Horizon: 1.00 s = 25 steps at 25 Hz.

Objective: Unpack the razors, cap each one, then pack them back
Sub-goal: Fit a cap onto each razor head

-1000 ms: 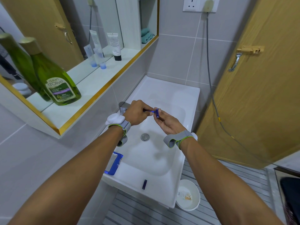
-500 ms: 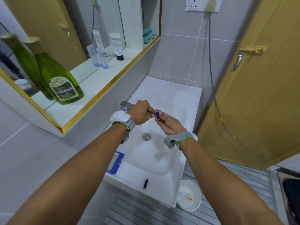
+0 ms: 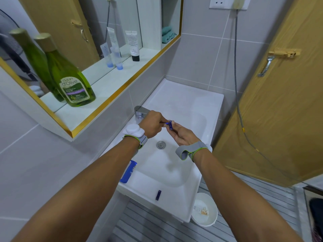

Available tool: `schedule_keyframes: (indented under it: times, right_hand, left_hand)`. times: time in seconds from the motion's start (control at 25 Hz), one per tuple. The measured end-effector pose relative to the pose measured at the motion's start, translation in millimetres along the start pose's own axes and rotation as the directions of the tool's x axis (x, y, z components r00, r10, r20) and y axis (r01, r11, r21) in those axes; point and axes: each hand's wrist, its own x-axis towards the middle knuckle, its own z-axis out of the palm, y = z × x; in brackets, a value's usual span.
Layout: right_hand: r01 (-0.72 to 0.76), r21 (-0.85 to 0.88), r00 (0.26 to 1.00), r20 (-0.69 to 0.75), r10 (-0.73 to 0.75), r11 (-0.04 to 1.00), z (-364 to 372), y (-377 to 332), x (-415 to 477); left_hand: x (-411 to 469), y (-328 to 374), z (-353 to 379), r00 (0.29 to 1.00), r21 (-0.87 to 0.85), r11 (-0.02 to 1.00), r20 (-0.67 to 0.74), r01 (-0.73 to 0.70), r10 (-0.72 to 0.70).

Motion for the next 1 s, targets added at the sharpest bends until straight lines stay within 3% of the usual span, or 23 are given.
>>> schedule_keyframes:
  times: [0.12,0.28,0.64,1.0]
  right_hand:
    - [-0.035,-0.029,0.999,0.04,0.036,0.999,-1,19,5]
    - [-0.108,-0.11,0.988,0.099,0.119,0.988,10,39,14]
    - [-0.111,-0.076,0.987,0.111,0.119,0.991,57,60,54]
    - [-0.118,0.006,0.976,0.186,0.115,0.993,43,20,49]
  left_hand:
    - [-18,-18,15,0.999,-0.03,0.999,-0.051,0.012,-0.014]
    - [-40,-42,14,0.977,-0.16,0.976,-0.132,0.145,-0.167]
    - [-28,-111,-10,0.969,-0.244,0.949,-0.092,0.2,-0.228]
    - [0,-84,-22,0.986,-0.311,0.948,-0.119,0.075,-0.117]
